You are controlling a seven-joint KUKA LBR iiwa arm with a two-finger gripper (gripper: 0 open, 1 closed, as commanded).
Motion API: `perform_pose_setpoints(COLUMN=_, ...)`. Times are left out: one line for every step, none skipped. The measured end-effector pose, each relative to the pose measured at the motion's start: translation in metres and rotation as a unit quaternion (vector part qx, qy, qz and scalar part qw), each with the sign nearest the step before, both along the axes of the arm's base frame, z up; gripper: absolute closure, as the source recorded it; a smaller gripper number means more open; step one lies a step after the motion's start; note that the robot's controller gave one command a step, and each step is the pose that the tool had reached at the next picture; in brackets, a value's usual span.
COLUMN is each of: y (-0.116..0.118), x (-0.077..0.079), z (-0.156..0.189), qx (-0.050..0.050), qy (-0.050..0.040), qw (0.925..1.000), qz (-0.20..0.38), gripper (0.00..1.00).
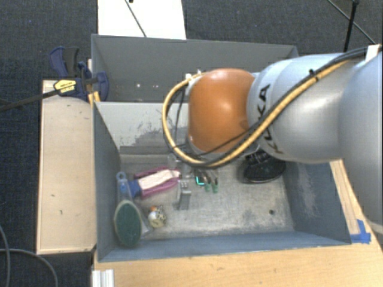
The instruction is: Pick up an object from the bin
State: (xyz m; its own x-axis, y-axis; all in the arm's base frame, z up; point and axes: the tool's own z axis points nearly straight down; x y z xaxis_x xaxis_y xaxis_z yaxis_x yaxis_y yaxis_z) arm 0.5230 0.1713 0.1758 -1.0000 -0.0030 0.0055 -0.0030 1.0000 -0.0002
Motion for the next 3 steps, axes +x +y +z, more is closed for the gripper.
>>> perform_pose_setpoints(y=0.016, x=0.051, z=-0.110, qx=0.000, qy=-0.0020, qw=1.0000, qz=-0.001, gripper=0.00)
perform_pose_setpoints(y=0.016, x=0.052, z=-0.106, qx=0.001, qy=-0.0037, qw=1.0000, qz=-0.004, gripper=1.00)
perform_pose_setpoints(y=0.023, x=0.072, z=0.067, qx=0.002, qy=-0.0078, qw=0.9967, qz=-0.081, gripper=1.00)
